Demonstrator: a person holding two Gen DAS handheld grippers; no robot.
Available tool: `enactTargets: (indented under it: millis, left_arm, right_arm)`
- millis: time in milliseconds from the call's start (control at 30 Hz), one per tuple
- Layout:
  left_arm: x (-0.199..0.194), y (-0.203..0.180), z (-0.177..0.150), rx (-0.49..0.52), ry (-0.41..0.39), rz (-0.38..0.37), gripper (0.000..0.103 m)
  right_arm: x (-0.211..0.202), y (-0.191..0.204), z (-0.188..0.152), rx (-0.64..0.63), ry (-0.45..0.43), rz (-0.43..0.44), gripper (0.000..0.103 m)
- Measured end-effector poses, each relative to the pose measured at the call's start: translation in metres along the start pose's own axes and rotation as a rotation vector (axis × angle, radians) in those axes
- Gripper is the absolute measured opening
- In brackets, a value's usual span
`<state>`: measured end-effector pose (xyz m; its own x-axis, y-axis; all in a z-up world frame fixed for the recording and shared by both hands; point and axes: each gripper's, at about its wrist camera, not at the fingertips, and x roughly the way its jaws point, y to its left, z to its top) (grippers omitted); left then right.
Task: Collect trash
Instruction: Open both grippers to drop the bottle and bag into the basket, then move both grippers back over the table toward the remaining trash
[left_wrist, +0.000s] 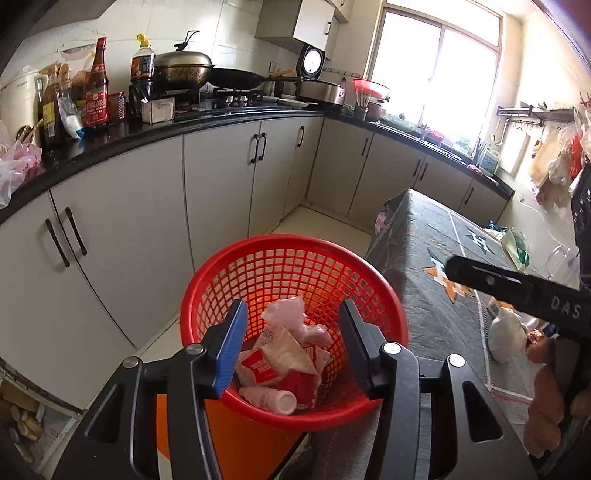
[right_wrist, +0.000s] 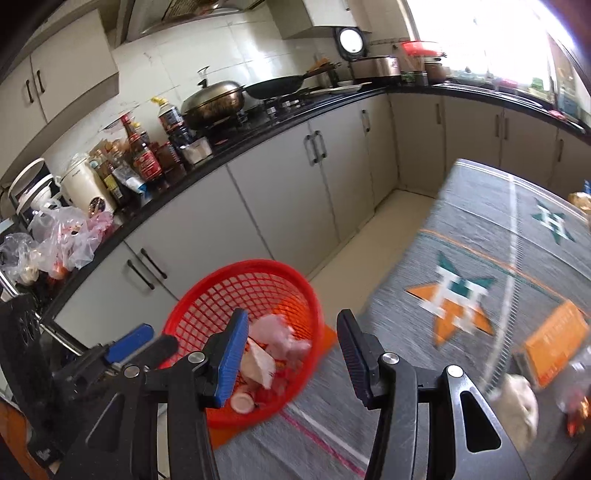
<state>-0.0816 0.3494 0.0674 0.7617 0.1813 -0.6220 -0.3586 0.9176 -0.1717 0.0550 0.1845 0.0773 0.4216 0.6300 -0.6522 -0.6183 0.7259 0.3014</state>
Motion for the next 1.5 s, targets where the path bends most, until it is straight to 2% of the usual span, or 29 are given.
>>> enactTargets:
  millis: [333,500,633,800,900,1000,1100,1167,1400,1500]
  left_arm:
    - [-0.017,-0.060,-0.024,0.081,0.000,-0.036,0.058]
    - [-0.018,-0.095,-0.040,0.117,0.024,-0.076,0.062]
    - [-0.012,-0.131,-0.054,0.182,0.039,-0.097,0.062]
    - [-0.002,-0.167,-0.066,0.243,0.071,-0.153,0.065]
    - [0.003,-0.180,-0.074,0.277,0.091,-0.171,0.066]
    - [0.006,-0.184,-0.079,0.300,0.102,-0.169,0.066]
    - [0.009,-0.182,-0.079,0.301,0.106,-0.181,0.069]
    - [0.010,-0.181,-0.079,0.301,0.125,-0.199,0.069]
    - [0.006,-0.182,-0.080,0.320,0.105,-0.221,0.070]
    - [0.005,-0.181,-0.081,0.320,0.102,-0.231,0.070]
  right_arm:
    - [-0.062,-0.028,-0.040,-0.004,-0.027,-0.011,0.054]
    - [-0.103,-0.059,-0.066,0.008,-0.080,-0.060,0.054]
    - [-0.134,-0.103,-0.080,0.108,-0.127,-0.118,0.054]
    - [-0.171,-0.168,-0.092,0.283,-0.193,-0.151,0.054]
    - [-0.183,-0.197,-0.095,0.351,-0.213,-0.225,0.054]
    - [-0.185,-0.230,-0.103,0.468,-0.212,-0.236,0.054]
    - [-0.185,-0.252,-0.111,0.564,-0.207,-0.193,0.054]
    - [-0.181,-0.254,-0.111,0.566,-0.192,-0.211,0.056]
    - [-0.151,-0.262,-0.108,0.530,-0.141,-0.252,0.055]
    - [-0.136,-0.273,-0.111,0.537,-0.104,-0.220,0.054]
